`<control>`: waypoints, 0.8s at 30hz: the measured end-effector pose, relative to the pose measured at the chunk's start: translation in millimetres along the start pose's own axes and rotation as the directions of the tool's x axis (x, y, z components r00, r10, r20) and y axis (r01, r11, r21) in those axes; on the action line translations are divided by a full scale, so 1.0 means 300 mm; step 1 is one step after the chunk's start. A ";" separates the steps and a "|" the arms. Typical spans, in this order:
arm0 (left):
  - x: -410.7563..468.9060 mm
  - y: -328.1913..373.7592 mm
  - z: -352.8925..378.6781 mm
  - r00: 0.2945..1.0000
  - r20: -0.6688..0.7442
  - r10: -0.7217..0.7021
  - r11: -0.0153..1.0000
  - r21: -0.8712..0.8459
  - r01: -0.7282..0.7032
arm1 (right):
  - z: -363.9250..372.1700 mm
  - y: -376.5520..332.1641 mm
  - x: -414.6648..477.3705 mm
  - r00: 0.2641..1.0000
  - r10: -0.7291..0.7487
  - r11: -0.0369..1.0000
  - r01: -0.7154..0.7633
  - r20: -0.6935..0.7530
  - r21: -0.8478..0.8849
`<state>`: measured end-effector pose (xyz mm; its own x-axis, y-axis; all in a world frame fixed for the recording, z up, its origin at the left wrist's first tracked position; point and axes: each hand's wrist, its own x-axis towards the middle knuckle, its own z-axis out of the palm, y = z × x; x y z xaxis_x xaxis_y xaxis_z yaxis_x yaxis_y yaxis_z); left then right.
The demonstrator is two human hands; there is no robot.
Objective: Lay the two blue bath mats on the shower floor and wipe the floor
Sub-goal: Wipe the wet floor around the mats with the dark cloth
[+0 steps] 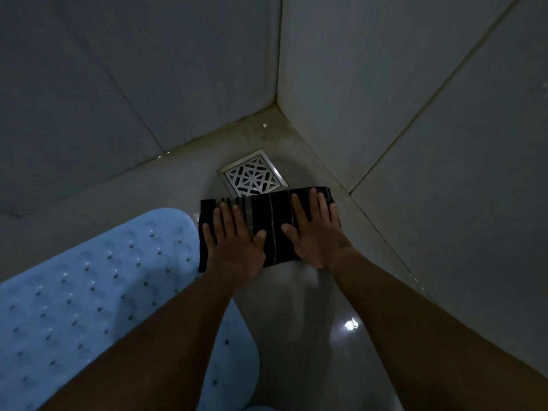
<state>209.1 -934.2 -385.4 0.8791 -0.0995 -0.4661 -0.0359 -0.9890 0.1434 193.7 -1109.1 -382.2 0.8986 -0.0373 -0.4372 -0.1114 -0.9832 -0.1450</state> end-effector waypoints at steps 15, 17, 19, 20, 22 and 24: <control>-0.306 0.217 0.175 0.966 -0.062 -0.251 0.960 -0.140 0.240 | 0.028 0.201 -0.166 0.966 -0.227 0.968 0.237 0.122 -0.080; -0.344 0.252 0.195 0.960 -0.053 -0.275 0.952 -0.152 0.265 | 0.040 0.236 -0.191 0.960 -0.248 0.962 0.260 0.128 -0.082; -0.360 0.273 0.198 0.956 -0.029 -0.293 0.945 -0.160 0.285 | 0.041 0.255 -0.201 0.958 -0.259 0.960 0.269 0.125 -0.074; -0.361 0.279 0.198 0.953 -0.020 -0.301 0.942 -0.159 0.295 | 0.040 0.257 -0.199 0.957 -0.263 0.960 0.273 0.122 -0.069; -0.354 0.289 0.201 0.950 -0.024 -0.312 0.941 -0.147 0.305 | 0.043 0.261 -0.195 0.960 -0.259 0.962 0.267 0.103 -0.064; -0.348 0.287 0.215 0.948 -0.041 -0.314 0.940 -0.150 0.305 | 0.053 0.260 -0.191 0.961 -0.260 0.961 0.267 0.092 -0.077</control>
<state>83.7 -1015.9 -380.7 0.8646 0.2210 -0.4513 0.3060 -0.9439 0.1239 126.6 -1180.8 -382.6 0.8537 0.2358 -0.4643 0.1655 -0.9682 -0.1875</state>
